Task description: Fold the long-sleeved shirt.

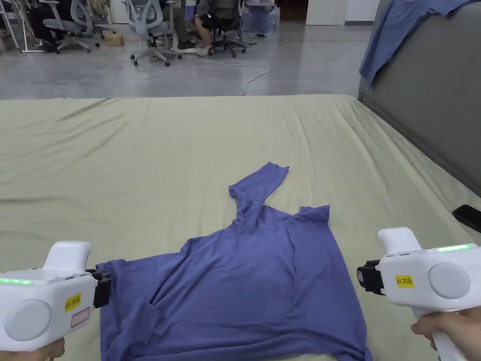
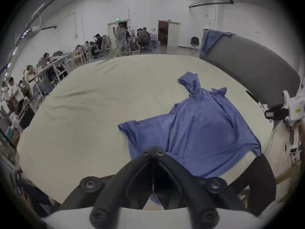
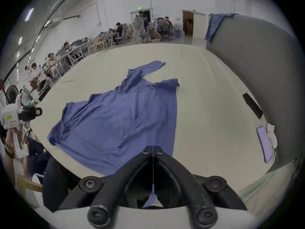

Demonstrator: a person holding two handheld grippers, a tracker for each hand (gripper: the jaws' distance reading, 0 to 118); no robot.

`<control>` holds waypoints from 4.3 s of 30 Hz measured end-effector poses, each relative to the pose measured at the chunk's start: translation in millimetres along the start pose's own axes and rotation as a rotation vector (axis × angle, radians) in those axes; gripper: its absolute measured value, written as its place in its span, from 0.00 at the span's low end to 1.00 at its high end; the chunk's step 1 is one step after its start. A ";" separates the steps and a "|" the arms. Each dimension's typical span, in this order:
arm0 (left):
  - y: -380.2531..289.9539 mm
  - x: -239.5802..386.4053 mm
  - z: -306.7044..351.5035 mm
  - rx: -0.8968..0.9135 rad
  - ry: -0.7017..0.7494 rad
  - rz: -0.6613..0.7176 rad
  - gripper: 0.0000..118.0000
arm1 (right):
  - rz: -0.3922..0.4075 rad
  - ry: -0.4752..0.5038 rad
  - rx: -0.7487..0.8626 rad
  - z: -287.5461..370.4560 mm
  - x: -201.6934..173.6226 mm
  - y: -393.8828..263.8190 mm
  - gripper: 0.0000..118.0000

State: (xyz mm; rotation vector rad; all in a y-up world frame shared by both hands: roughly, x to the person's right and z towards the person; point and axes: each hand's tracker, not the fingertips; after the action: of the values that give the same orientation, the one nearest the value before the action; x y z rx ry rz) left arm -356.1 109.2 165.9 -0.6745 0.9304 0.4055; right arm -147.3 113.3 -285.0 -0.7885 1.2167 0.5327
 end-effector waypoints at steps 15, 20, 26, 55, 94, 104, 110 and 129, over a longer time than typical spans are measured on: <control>49.9 -11.8 -98.4 -0.055 0.040 0.022 0.97 | 0.084 0.080 -0.329 -79.8 -14.3 -69.2 0.10; 62.6 -30.4 -154.5 -0.112 0.089 0.071 0.97 | 0.100 0.077 -0.328 -81.9 -14.0 -70.2 0.09; 72.3 -49.9 -196.1 -0.250 0.140 0.072 0.97 | 0.041 0.108 -0.334 -85.4 -5.5 -68.9 0.09; 392.8 -30.8 10.2 0.349 0.268 0.081 0.01 | 0.067 -0.136 0.461 103.5 27.3 382.5 0.05; 176.8 -28.5 -39.8 0.199 0.339 0.120 0.01 | -0.169 -0.098 0.284 -29.5 59.4 178.2 0.05; -10.8 -25.1 -58.8 -0.131 0.244 0.120 0.01 | -0.060 -0.068 -0.097 -76.9 34.5 -21.5 0.05; -43.7 -53.6 -84.6 -0.204 0.122 0.283 0.92 | -0.043 -0.101 -0.168 -84.7 36.0 -29.5 0.73; -25.0 -60.5 -76.1 -0.125 0.254 0.274 0.99 | 0.014 -0.056 -0.031 -47.5 -2.6 1.1 0.00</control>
State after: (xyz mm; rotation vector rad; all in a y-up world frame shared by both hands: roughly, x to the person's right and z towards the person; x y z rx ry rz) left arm -419.8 36.7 193.6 -0.7249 1.2530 0.6352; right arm -178.1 77.3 -289.5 -0.7872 1.1658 0.5826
